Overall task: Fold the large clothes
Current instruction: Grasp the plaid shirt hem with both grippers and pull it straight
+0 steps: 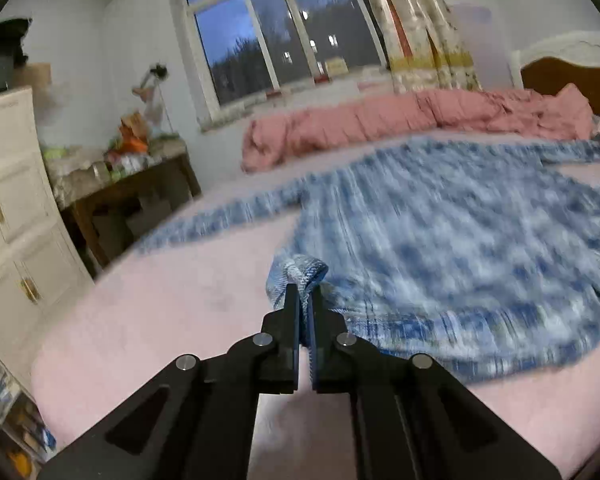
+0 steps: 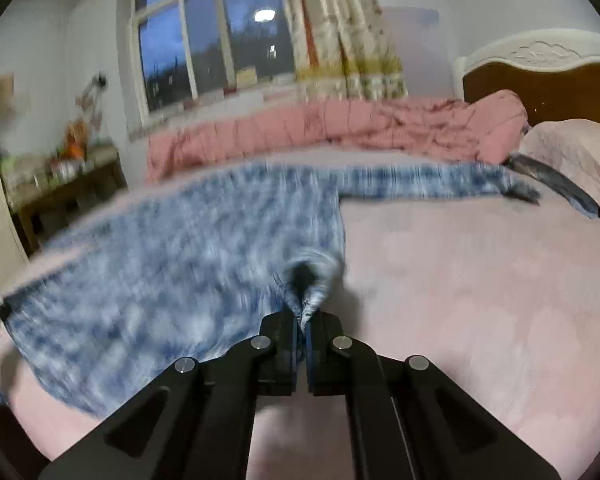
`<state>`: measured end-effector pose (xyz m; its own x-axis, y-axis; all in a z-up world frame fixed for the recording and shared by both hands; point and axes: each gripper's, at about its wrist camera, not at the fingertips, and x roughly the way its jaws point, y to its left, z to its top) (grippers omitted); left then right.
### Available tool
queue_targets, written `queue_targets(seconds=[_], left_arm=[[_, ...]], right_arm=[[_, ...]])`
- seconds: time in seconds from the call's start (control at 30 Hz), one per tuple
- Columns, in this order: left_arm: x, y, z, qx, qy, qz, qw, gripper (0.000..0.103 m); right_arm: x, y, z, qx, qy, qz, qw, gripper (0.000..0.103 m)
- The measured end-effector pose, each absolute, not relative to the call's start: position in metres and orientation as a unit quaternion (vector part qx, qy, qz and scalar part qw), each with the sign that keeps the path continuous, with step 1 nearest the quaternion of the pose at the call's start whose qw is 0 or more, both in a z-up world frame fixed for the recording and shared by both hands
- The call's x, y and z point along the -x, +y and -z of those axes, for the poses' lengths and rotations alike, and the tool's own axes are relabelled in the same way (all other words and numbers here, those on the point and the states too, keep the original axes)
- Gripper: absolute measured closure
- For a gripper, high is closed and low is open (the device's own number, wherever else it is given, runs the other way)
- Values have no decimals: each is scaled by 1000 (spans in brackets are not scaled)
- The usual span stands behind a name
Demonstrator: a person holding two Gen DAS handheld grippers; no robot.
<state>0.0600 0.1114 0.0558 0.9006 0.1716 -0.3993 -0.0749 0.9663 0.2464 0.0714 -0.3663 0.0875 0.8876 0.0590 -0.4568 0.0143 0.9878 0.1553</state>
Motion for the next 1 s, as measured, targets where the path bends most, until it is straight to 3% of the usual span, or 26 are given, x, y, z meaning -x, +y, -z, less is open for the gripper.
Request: queue_targets(seconds=[0.13, 0.27, 0.4, 0.5, 0.53, 0.6, 0.63, 0.67, 0.73, 0.77, 0.8, 0.83, 0.87, 0.93, 1.0], left_arm=[[-164, 126, -89, -83, 262, -75, 959, 100], [-272, 131, -48, -66, 388, -74, 916, 100], [-300, 133, -6, -57, 419, -67, 904, 100], [-301, 139, -3, -35, 402, -49, 914, 99], [-301, 142, -5, -24, 393, -42, 918, 95], [-294, 149, -10, 0, 373, -37, 927, 67], [-286, 152, -15, 9, 352, -40, 935, 46], [-273, 154, -24, 15, 319, -46, 947, 39], [-243, 149, -48, 14, 252, -52, 966, 35], [-226, 144, -59, 9, 213, -45, 976, 22], [-208, 135, -70, -1, 174, -32, 984, 15], [-194, 126, -77, -16, 145, -14, 989, 5], [-186, 115, -82, -32, 135, 11, 990, 4], [-189, 88, -84, -70, 194, 80, 975, 4], [-209, 51, -70, -113, 308, 126, 936, 4]], right_arm=[[-138, -376, -128, -62, 232, 39, 970, 100], [-240, -375, -101, -70, 338, 46, 937, 100], [-278, -369, -62, -66, 368, 51, 926, 100], [-286, -378, -42, -103, 375, 38, 920, 100], [-287, -383, -38, -116, 377, 34, 919, 100], [-287, -394, -36, -144, 368, 25, 918, 99], [-284, -398, -39, -154, 356, 20, 921, 94], [-279, -400, -44, -157, 342, 18, 926, 89], [-266, -400, -57, -145, 312, 37, 938, 56], [-258, -398, -65, -136, 292, 48, 946, 47], [-248, -393, -75, -124, 265, 50, 955, 34], [-237, -385, -86, -107, 240, 44, 964, 29], [-231, -376, -96, -88, 229, 36, 969, 27], [-224, -348, -111, -41, 237, -5, 971, 14], [-234, -304, -109, 16, 324, -95, 941, 14]])
